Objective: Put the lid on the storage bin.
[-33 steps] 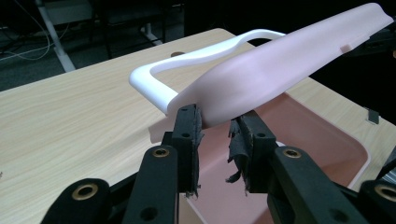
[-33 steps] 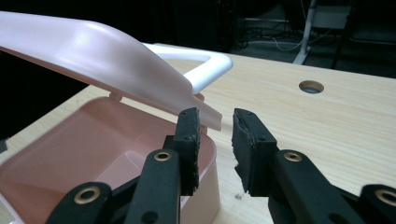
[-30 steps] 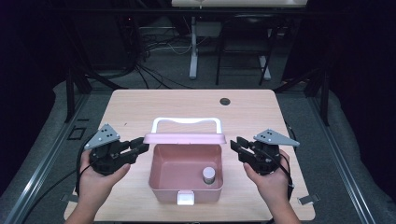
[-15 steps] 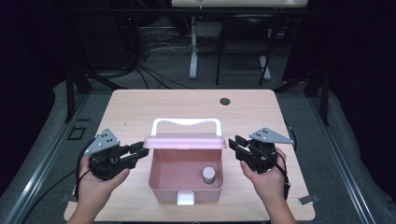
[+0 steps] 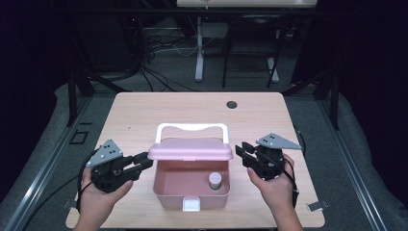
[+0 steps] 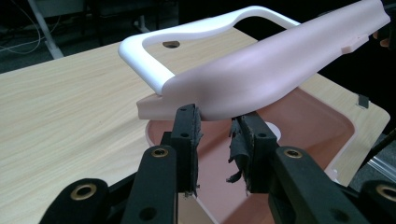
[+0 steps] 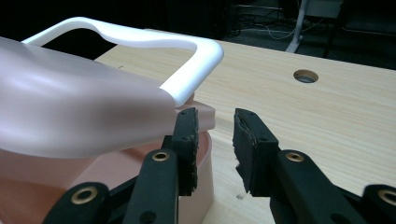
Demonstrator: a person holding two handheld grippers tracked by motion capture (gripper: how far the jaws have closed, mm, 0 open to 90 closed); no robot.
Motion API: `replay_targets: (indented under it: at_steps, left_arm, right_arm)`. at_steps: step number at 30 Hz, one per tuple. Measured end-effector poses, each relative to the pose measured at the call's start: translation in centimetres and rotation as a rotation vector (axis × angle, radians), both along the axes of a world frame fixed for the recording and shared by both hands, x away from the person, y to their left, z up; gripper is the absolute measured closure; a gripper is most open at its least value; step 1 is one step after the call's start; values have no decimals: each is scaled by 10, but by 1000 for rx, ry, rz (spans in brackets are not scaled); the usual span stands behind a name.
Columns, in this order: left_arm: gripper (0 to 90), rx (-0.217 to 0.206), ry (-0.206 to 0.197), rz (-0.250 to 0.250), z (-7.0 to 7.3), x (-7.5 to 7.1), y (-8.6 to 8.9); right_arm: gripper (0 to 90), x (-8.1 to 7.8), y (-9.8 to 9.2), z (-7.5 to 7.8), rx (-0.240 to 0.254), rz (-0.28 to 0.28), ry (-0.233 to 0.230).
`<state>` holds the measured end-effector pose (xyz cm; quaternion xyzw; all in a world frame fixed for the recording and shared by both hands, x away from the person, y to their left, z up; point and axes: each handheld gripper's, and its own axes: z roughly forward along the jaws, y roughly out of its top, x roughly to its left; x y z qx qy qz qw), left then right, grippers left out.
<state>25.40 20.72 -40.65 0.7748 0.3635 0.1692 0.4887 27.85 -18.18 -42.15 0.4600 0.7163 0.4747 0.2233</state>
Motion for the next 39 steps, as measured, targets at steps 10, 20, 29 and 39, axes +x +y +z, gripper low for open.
replay_targets:
  at_steps: [10, 20, 29, 39]
  left_arm:
    - [710, 6, 7, -3, -6, -6, 0]
    - [709, 8, 13, -5, -10, -9, 1]
    - [709, 7, 19, -5, -13, -12, 1]
    - [709, 6, 25, -10, -19, -15, 2]
  right_arm:
    - [703, -1, 0, -6, 1, 5, 19]
    - [614, 3, -1, -6, -8, 35, 21]
    - [524, 5, 1, -9, -20, 66, 19]
    - [557, 1, -1, -8, 4, 59, 30]
